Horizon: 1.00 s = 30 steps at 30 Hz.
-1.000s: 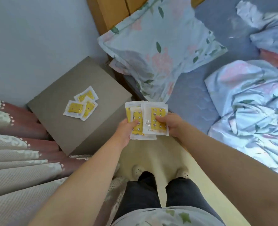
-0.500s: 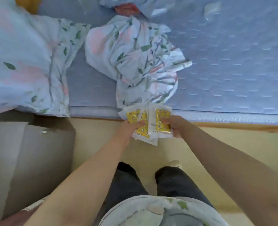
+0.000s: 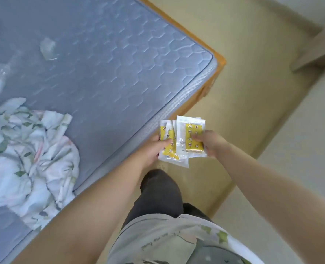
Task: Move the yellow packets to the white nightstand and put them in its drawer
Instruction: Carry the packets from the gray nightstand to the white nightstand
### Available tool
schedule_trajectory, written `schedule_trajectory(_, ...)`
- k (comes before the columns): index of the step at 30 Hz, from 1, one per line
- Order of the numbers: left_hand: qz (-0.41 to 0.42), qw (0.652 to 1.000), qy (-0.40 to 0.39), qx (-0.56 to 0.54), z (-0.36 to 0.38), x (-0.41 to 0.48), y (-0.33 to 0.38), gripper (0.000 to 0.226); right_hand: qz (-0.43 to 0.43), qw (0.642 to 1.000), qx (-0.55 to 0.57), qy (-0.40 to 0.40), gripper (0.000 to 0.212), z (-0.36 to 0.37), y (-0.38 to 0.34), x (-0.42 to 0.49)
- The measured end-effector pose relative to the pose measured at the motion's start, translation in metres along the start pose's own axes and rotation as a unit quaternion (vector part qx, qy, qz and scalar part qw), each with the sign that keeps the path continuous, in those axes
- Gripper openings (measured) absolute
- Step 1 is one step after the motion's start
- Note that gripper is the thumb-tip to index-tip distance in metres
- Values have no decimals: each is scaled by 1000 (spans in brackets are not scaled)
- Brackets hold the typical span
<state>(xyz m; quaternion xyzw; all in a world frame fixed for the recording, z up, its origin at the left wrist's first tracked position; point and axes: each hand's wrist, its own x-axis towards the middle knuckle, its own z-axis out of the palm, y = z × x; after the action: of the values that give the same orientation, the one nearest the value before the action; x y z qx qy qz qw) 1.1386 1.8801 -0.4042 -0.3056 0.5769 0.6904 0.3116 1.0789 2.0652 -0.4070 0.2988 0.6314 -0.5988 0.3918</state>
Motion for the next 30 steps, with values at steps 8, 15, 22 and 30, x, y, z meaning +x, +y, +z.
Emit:
schedule_trajectory(8, -38, 989, -114, 88, 149, 148, 130, 15, -1, 993, 74, 94, 28, -173, -112, 61)
schedule_trajectory(15, -36, 979, -129, 154, 291, 258, 262, 25, 27, 974, 137, 178, 14, -316, -233, 100)
schedule_trajectory(22, -23, 964, -146, 219, 398, 341, 360, 17, 38, 965, 192, 174, 13, -430, -325, 131)
schedule_trajectory(30, -18, 990, -65, 124, 458, 471, 475, 10, 19, 984, 126, 128, 17, -527, -490, 259)
